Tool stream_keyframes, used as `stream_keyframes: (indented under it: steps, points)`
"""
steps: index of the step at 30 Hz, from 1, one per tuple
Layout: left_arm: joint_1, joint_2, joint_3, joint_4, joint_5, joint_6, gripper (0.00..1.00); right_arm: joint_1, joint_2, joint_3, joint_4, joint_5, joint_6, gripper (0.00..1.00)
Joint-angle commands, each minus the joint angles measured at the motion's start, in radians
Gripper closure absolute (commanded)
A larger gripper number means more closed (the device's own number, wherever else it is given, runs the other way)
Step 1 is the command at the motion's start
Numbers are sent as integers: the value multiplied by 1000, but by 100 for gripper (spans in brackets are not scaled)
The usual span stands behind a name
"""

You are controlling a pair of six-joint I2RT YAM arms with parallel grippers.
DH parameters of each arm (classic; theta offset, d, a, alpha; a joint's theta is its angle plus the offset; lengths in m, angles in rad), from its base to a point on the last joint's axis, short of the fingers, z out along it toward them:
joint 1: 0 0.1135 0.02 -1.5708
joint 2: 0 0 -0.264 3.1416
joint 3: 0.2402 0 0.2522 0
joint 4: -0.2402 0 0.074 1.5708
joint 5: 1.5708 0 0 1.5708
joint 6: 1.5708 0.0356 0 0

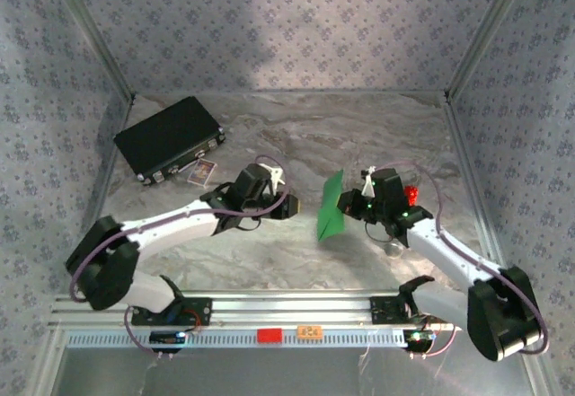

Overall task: Fold a paper plane with a square sheet of paper (pick it up from the middle)
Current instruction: Turn over the paper at the center of the table.

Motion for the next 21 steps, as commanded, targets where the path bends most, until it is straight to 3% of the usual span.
stream_keyframes:
  steps: [1,4,7,15,21]
  points:
    - [0,-90,-42,-41,-159,15,71,28,-29,92,-287,190,-85,97]
    - [7,-159,-75,-38,-208,8,70,46,-6,161,-387,265,-79,97]
    - [17,-208,-92,-45,-229,6,67,117,26,232,-498,429,-85,97]
    - [25,-378,-160,-118,-444,-42,66,352,244,457,-809,1000,-33,98]
    - [32,-539,-215,-205,-609,-82,65,476,453,545,-817,1058,-9,99]
